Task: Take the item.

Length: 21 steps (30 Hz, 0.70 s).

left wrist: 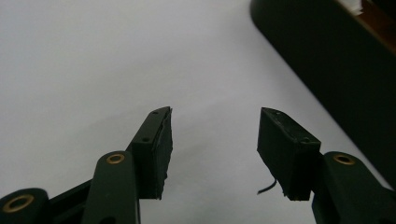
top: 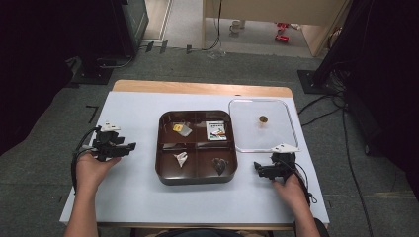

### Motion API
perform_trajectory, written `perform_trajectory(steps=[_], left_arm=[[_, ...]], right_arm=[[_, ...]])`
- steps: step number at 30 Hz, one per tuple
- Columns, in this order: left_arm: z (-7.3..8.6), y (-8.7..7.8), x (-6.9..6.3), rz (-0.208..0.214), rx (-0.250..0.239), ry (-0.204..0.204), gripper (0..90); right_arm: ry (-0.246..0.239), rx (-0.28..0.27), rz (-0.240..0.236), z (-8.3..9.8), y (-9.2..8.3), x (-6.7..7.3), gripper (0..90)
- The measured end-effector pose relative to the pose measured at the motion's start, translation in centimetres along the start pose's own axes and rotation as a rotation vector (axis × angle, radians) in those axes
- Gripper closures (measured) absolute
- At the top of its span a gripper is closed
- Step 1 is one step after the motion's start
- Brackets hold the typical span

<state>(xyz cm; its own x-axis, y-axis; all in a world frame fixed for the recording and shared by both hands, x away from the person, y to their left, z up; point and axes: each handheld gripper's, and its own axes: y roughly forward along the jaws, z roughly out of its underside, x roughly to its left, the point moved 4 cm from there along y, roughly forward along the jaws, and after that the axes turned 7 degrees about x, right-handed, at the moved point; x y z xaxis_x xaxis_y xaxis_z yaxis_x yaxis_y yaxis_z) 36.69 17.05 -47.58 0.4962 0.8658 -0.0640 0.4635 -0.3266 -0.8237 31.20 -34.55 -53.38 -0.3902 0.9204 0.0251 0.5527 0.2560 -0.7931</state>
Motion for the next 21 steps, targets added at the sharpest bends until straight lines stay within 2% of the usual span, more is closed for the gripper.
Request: perform_trajectory(steps=[5, 11, 21], left_arm=[[-0.7, -0.4, -1.1, 0.046, -0.024, 0.026, 45.2], [-1.8, -1.2, -2.8, 0.063, -0.045, 0.084, 44.6], [-3.3, -1.7, -4.9, 0.107, -0.076, 0.133, 43.1]], right_arm=[[0.000, 0.001, 0.000, 0.0, 0.0, 0.0, 0.0], [-0.002, -0.002, 0.002, 0.0, 0.0, 0.0, 0.0], [0.000, 0.000, 0.000, 0.0, 0.0, 0.0, 0.0]])
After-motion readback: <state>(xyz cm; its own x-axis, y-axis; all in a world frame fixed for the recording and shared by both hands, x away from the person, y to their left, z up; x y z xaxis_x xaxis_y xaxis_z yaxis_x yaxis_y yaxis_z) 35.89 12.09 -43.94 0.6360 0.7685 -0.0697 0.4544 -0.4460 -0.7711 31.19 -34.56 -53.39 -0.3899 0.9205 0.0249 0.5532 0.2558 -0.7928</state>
